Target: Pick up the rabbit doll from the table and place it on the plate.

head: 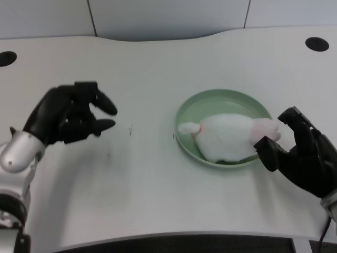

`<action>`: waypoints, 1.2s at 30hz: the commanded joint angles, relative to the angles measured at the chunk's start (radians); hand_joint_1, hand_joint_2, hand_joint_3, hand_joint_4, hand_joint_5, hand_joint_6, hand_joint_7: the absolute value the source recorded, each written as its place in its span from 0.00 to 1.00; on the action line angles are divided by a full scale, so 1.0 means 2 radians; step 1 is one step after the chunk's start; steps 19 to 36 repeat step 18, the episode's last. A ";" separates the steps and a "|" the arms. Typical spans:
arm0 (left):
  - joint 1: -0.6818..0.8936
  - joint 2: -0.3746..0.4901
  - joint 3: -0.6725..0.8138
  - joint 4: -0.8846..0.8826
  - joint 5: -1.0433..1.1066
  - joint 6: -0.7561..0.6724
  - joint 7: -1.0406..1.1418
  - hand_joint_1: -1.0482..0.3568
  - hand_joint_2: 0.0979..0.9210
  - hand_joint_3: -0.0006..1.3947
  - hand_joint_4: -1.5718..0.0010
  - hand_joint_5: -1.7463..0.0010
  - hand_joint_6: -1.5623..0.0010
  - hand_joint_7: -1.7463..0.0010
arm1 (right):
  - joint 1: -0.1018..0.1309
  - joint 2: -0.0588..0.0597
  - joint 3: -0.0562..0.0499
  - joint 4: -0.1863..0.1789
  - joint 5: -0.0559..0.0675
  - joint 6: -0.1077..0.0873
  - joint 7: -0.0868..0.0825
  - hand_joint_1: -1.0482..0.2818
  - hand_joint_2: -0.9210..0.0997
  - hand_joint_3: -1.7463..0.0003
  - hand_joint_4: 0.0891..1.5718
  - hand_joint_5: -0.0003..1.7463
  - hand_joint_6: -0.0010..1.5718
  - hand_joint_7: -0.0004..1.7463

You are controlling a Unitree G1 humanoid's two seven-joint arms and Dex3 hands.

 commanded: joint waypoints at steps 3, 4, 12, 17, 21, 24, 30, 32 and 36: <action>0.032 -0.007 0.022 -0.012 -0.023 -0.013 -0.039 0.10 0.99 0.02 0.32 0.00 0.33 0.07 | -0.005 -0.010 -0.001 0.007 -0.002 -0.001 0.004 0.33 0.00 0.80 0.52 1.00 0.41 1.00; 0.036 -0.008 0.027 -0.014 -0.028 -0.015 -0.044 0.09 1.00 0.02 0.31 0.00 0.33 0.07 | -0.005 -0.011 -0.001 0.008 -0.002 -0.001 0.004 0.33 0.00 0.80 0.52 1.00 0.41 1.00; 0.044 -0.009 0.041 -0.015 -0.038 -0.005 -0.051 0.13 0.99 0.01 0.25 0.00 0.29 0.04 | -0.009 -0.015 0.000 0.016 -0.006 -0.005 -0.008 0.33 0.00 0.80 0.53 1.00 0.42 1.00; 0.042 -0.001 0.021 -0.011 -0.009 0.000 -0.018 0.13 0.99 0.01 0.25 0.00 0.30 0.03 | -0.008 -0.017 0.001 0.019 -0.008 -0.011 -0.009 0.33 0.00 0.80 0.53 1.00 0.42 1.00; 0.040 0.005 0.006 -0.008 0.013 0.004 0.008 0.15 0.99 0.01 0.26 0.00 0.30 0.03 | -0.008 -0.017 0.001 0.020 -0.010 -0.014 -0.009 0.33 0.00 0.80 0.53 1.00 0.42 1.00; 0.040 0.005 0.006 -0.008 0.013 0.004 0.008 0.15 0.99 0.01 0.26 0.00 0.30 0.03 | -0.008 -0.017 0.001 0.020 -0.010 -0.014 -0.009 0.33 0.00 0.80 0.53 1.00 0.42 1.00; 0.040 0.005 0.006 -0.008 0.013 0.004 0.008 0.15 0.99 0.01 0.26 0.00 0.30 0.03 | -0.008 -0.017 0.001 0.020 -0.010 -0.014 -0.009 0.33 0.00 0.80 0.53 1.00 0.42 1.00; 0.040 0.005 0.006 -0.008 0.013 0.004 0.008 0.15 0.99 0.01 0.26 0.00 0.30 0.03 | -0.008 -0.017 0.001 0.020 -0.010 -0.014 -0.009 0.33 0.00 0.80 0.53 1.00 0.42 1.00; 0.040 0.005 0.006 -0.008 0.013 0.004 0.008 0.15 0.99 0.01 0.26 0.00 0.30 0.03 | -0.008 -0.017 0.001 0.020 -0.010 -0.014 -0.009 0.33 0.00 0.80 0.53 1.00 0.42 1.00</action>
